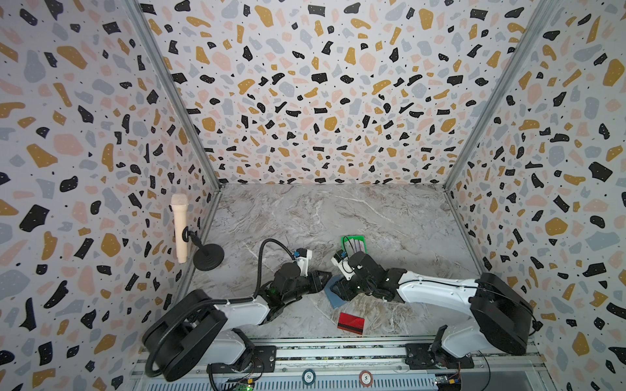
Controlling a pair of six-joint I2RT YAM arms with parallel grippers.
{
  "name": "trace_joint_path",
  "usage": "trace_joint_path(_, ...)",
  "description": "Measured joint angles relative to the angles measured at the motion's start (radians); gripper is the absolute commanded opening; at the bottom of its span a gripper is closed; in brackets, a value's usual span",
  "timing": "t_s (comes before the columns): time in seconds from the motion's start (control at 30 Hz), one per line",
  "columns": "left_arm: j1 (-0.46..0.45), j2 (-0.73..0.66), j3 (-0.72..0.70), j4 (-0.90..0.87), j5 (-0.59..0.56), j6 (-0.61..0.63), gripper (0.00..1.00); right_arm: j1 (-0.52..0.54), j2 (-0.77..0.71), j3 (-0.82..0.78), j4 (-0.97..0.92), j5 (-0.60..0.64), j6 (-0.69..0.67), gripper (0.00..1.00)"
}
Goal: Insert credit cards into a card holder
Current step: Close the button on the card holder, then reset both arms
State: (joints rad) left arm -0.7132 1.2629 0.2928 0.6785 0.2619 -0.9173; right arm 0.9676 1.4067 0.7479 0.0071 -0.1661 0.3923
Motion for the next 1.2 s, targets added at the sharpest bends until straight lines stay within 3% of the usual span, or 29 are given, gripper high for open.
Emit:
trace_joint_path(0.1,0.005,-0.116,0.032,-0.103,-0.045,0.042,0.6,0.015,-0.125,0.001,0.005,0.038,-0.019,0.71)
trace_joint_path(0.13,0.005,-0.153,0.043,-0.137,-0.061,0.058,0.73,0.019,-0.167,-0.003,0.012,0.06,-0.023,0.73)
trace_joint_path(0.17,0.005,-0.184,0.054,-0.168,-0.083,0.073,0.99,0.023,-0.203,-0.011,0.02,0.076,-0.024,0.75)
trace_joint_path(0.3,0.005,-0.299,0.11,-0.303,-0.196,0.149,1.0,0.027,-0.304,-0.053,0.034,0.182,-0.024,0.85)
trace_joint_path(0.33,0.005,-0.317,0.126,-0.33,-0.224,0.17,1.0,0.027,-0.31,-0.063,0.032,0.209,-0.021,1.0)
trace_joint_path(0.57,0.005,-0.36,0.234,-0.476,-0.381,0.28,1.0,0.032,-0.341,-0.134,0.028,0.363,0.003,0.99)
trace_joint_path(0.77,0.005,-0.382,0.222,-0.47,-0.468,0.304,1.0,0.034,-0.514,-0.275,0.105,0.459,0.017,0.99)
trace_joint_path(0.97,0.019,-0.378,0.203,-0.439,-0.788,0.406,1.0,0.034,-0.68,-0.38,0.164,0.535,0.016,0.99)
trace_joint_path(1.2,0.246,-0.218,0.206,-0.29,-1.098,0.589,1.0,0.034,-0.771,-0.443,0.236,0.599,-0.01,0.99)
